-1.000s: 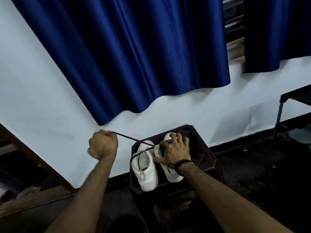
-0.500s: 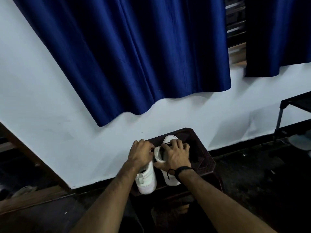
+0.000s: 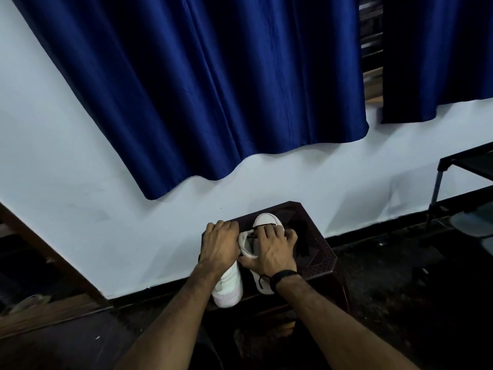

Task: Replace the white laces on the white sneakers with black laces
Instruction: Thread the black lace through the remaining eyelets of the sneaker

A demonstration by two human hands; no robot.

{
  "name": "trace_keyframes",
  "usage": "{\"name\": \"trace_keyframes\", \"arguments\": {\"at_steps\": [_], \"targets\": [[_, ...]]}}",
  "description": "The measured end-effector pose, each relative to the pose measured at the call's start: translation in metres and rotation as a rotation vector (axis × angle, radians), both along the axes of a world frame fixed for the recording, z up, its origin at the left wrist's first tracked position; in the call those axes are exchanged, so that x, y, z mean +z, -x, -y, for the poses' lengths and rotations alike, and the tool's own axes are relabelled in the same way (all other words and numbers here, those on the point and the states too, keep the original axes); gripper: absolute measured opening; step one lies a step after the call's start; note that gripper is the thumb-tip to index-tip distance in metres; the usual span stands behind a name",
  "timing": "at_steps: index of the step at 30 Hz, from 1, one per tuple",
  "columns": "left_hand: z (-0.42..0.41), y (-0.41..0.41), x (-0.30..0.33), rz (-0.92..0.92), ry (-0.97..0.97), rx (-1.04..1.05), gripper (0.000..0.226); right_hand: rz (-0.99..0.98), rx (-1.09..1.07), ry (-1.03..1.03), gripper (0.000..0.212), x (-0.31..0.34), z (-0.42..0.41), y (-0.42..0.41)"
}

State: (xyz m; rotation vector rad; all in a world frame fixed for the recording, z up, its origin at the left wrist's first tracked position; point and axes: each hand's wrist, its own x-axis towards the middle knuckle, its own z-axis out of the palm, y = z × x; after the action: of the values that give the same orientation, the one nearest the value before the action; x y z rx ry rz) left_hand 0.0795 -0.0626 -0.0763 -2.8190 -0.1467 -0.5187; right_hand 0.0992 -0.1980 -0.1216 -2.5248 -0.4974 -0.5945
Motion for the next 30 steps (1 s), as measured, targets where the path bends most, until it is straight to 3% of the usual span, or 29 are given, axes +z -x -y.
{"name": "trace_keyframes", "arguments": {"at_steps": [5,11,17,20,23,30], "targets": [[0.001,0.006,0.009,0.005,0.012,-0.017,0.012,0.069,0.019,0.005,0.054,-0.006,-0.004,0.012],[-0.001,0.009,0.005,0.025,0.265,0.029,0.013,-0.020,0.055,0.112,0.062,-0.010,-0.001,0.010],[-0.006,0.004,-0.011,0.027,0.165,0.012,0.016,0.090,0.032,-0.089,0.059,0.002,0.023,0.007],[-0.001,0.008,-0.012,0.074,0.126,-0.001,0.018,0.100,0.074,0.001,0.063,0.016,0.024,-0.009],[0.001,0.010,-0.009,0.068,0.082,-0.002,0.019,0.030,0.134,0.111,0.042,0.023,0.018,-0.020],[-0.014,0.011,0.014,0.038,0.126,-0.044,0.015,0.026,0.005,-0.088,0.036,0.006,0.010,-0.009]]}}
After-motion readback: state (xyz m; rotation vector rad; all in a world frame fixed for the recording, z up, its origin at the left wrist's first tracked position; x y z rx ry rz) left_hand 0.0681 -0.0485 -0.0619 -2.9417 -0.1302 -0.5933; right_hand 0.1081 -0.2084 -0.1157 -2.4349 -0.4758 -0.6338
